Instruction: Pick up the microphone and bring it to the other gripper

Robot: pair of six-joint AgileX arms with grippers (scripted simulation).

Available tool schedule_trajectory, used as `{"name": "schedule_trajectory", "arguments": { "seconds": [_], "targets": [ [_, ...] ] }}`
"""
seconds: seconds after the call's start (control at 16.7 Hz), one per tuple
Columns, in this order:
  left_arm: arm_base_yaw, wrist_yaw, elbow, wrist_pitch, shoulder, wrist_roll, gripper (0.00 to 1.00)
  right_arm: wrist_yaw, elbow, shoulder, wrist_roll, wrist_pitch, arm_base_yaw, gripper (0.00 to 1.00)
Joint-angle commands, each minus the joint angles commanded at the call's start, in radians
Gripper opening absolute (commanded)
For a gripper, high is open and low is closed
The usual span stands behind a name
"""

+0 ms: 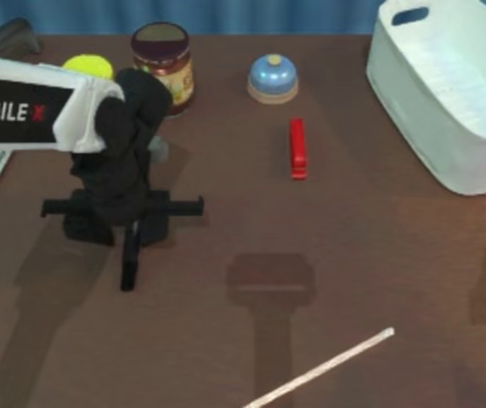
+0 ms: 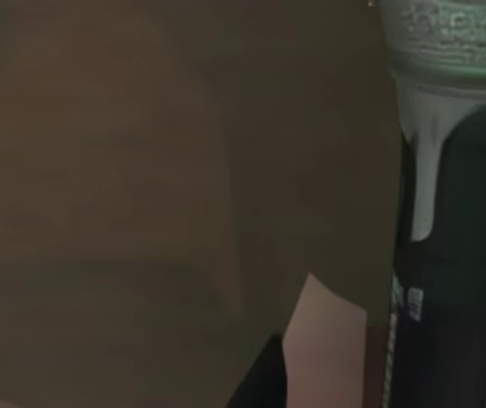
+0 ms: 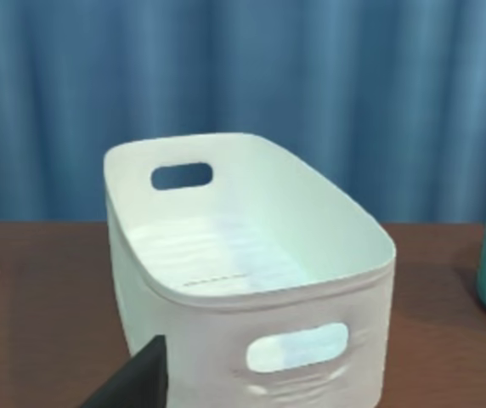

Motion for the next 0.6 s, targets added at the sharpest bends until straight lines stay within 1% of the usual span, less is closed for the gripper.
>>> {"name": "schedule_trajectory", "arguments": {
  "seconds": [0.3, 0.36, 0.48, 0.6],
  "targets": [
    [0.0, 0.0, 0.0, 0.0, 0.0, 0.0, 0.0, 0.0, 0.0, 0.0, 0.0, 0.0, 0.0, 1.0],
    [0.0, -0.02, 0.02, -0.028, -0.058, 0.016, 0.0, 0.0, 0.0, 0.0, 0.0, 0.0, 0.0, 1.0],
    [-0.001, -0.016, 0.018, -0.016, -0.061, 0.02, 0.0, 0.0, 0.0, 0.0, 0.0, 0.0, 0.0, 1.0],
    [-0.001, 0.005, 0.008, 0.033, -0.07, 0.035, 0.0, 0.0, 0.0, 0.0, 0.0, 0.0, 0.0, 1.0]
  ]
}}
